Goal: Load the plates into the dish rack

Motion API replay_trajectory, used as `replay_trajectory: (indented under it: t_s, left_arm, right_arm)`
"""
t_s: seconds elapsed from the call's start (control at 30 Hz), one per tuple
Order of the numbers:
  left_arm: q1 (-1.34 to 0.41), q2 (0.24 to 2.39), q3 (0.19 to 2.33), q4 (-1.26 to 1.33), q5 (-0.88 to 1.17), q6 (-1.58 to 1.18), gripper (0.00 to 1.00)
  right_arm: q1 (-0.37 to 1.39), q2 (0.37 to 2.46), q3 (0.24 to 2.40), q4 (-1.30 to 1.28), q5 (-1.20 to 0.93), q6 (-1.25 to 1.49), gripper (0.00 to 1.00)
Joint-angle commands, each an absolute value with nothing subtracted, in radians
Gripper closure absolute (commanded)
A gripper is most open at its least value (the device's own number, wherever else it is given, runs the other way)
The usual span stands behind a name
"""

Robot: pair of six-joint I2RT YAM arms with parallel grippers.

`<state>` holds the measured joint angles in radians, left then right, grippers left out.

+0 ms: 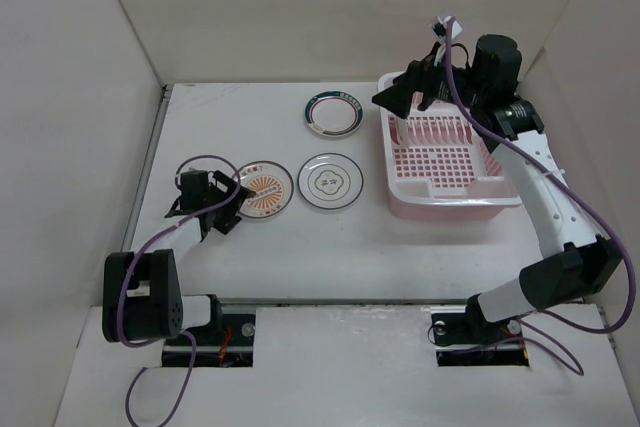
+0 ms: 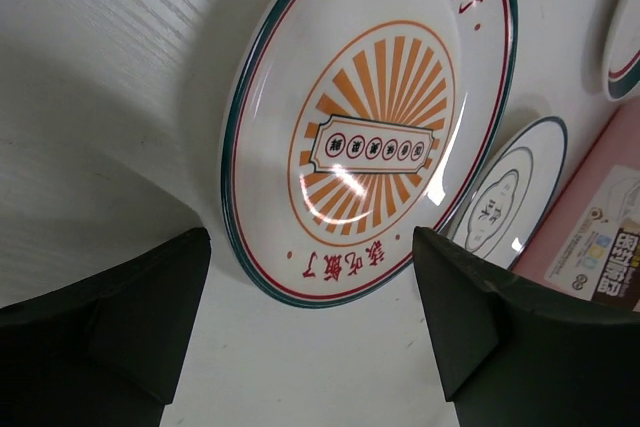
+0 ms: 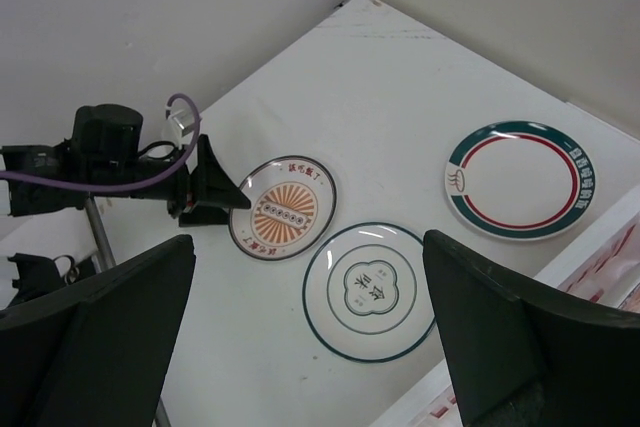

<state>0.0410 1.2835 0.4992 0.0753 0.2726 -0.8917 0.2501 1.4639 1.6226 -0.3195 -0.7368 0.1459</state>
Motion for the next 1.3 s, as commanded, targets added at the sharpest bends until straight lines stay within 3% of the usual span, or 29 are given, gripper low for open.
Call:
replay_trajectory:
  t_s: [0.0,0.23,0.33,0.4,0.57,0.6,0.63,0.7,0.97,1.27]
  left_arm:
    - [0.046,1.298,0.463,0.146,0.247,-0.942,0.22]
    - [0.046,1.308,0.451,0.135,0.202,-0.962,0.48]
    - [0.046,1.308,0.46,0.101,0.169,-0.962,0.52]
    - [0.055,1.318,0.48,0.069,0.146,-0.962,0.61]
    - [0.055,1.356,0.506,0.049,0.127,-0.971,0.71]
    - [0.055,1.368,0.517,0.034,0.127,-0.971,0.75]
    - [0.055,1.394,0.526,0.023,0.127,-0.959,0.89]
    - [0.055,1.416,0.546,-0.008,0.115,-0.959,0.98]
    - [0.064,1.41,0.578,-0.06,0.088,-0.95,1.0]
    - [0.064,1.167,0.861,-0.277,0.029,-0.887,1.0]
  right_arm:
    - [0.259,1.459,1.669,-0.242,-0.772,0.129,0.0]
    - [0.259,1.441,1.66,-0.242,-0.752,0.129,0.0]
    - [0.259,1.44,1.66,-0.242,-0.752,0.129,0.0]
    - [0.259,1.44,1.66,-0.242,-0.752,0.129,0.0]
    - [0.259,1.44,1.669,-0.253,-0.742,0.129,0.0]
    - [0.259,1.44,1.669,-0.253,-0.742,0.129,0.0]
    - [0.259,1.44,1.669,-0.253,-0.742,0.129,0.0]
    - [0.259,1.44,1.678,-0.262,-0.742,0.129,0.0]
    - [0.271,1.44,1.678,-0.313,-0.681,0.098,0.0]
    - [0.566,1.537,1.75,-0.511,-0.203,-0.164,0.0]
